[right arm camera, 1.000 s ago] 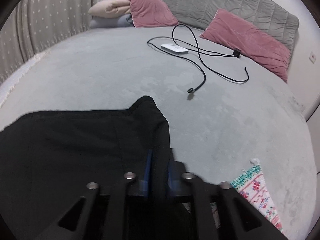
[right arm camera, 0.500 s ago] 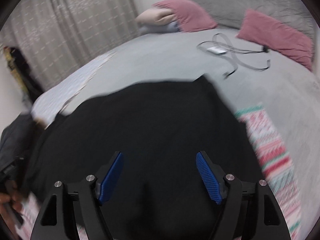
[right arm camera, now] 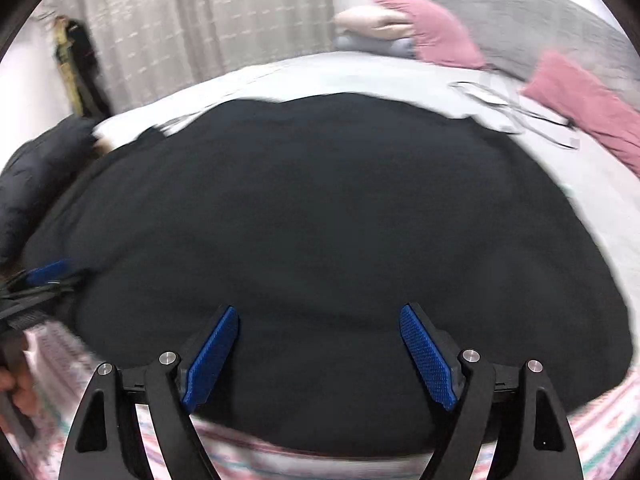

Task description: Fold large clothes

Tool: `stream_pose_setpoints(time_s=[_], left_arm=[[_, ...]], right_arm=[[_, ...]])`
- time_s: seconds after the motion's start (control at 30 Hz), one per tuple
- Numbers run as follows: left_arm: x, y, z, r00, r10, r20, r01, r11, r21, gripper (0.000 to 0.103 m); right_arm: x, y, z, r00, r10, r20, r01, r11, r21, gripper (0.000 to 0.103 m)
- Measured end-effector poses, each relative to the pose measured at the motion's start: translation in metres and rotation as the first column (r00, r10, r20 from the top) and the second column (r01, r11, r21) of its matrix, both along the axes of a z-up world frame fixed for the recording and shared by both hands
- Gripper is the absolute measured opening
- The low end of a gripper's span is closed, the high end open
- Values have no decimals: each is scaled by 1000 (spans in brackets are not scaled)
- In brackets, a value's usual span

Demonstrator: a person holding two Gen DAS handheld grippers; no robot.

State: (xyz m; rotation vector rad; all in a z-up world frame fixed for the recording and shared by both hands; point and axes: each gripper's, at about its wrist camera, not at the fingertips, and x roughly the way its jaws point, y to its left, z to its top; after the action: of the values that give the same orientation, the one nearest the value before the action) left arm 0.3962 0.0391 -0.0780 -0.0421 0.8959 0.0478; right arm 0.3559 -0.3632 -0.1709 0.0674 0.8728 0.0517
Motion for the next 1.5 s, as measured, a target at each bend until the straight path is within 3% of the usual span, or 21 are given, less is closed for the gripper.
stream_pose_setpoints(time_s=[0.17, 0.27, 0.33, 0.5, 0.6, 0.7, 0.77, 0.83, 0.93, 1.0, 1.03, 1.1, 1.27, 1.5], left_arm=[[-8, 42, 8, 998, 53, 41, -54, 998, 35, 76], [-13, 64, 4, 989, 144, 42, -148, 982, 114, 80], [-15, 79, -3, 989, 147, 32, -149, 988, 50, 87], [-15, 97, -16, 986, 166, 4, -166, 985, -48, 88], [-15, 94, -18, 986, 166, 14, -166, 986, -24, 88], [-14, 93, -19, 986, 167, 17, -167, 986, -11, 89], [-16, 93, -19, 985, 172, 15, -172, 985, -8, 89], [-18, 91, -18, 985, 171, 13, -171, 985, 0, 89], [-19, 92, -18, 986, 167, 10, -167, 986, 7, 89], [-18, 92, -19, 985, 170, 7, -170, 985, 9, 89], [-18, 92, -19, 985, 171, 6, -171, 985, 11, 89], [-16, 91, -19, 985, 174, 3, -174, 985, 21, 90], [-16, 85, -10, 987, 159, -4, -158, 984, 76, 89], [-45, 66, 36, 987, 119, 108, -132, 984, 121, 88]], right_arm=[[-11, -61, 3, 997, -64, 46, 62, 997, 34, 84], [-15, -77, 4, 995, -89, 54, 85, 993, 80, 84], [-19, -75, 7, 996, -81, 49, 77, 994, 78, 84], [-22, -69, 16, 992, -117, 51, 114, 991, 68, 83], [-32, -91, 18, 978, -198, 62, 192, 976, 101, 84], [-35, -111, -1, 972, -232, 26, 224, 960, 168, 84], [-33, -104, -6, 973, -226, 39, 224, 972, 66, 84], [-32, -104, -6, 972, -233, 37, 230, 971, 60, 85], [-32, -114, -4, 962, -274, 8, 271, 956, 111, 85], [-32, -121, -6, 957, -290, -22, 290, 949, 122, 91], [-31, -126, -13, 952, -301, -59, 306, 939, 159, 96], [-34, -138, -17, 947, -314, -61, 320, 919, 229, 96], [-42, -138, 8, 921, -383, -68, 388, 898, 207, 96], [-71, -146, 24, 854, -472, -218, 518, 812, 269, 96]])
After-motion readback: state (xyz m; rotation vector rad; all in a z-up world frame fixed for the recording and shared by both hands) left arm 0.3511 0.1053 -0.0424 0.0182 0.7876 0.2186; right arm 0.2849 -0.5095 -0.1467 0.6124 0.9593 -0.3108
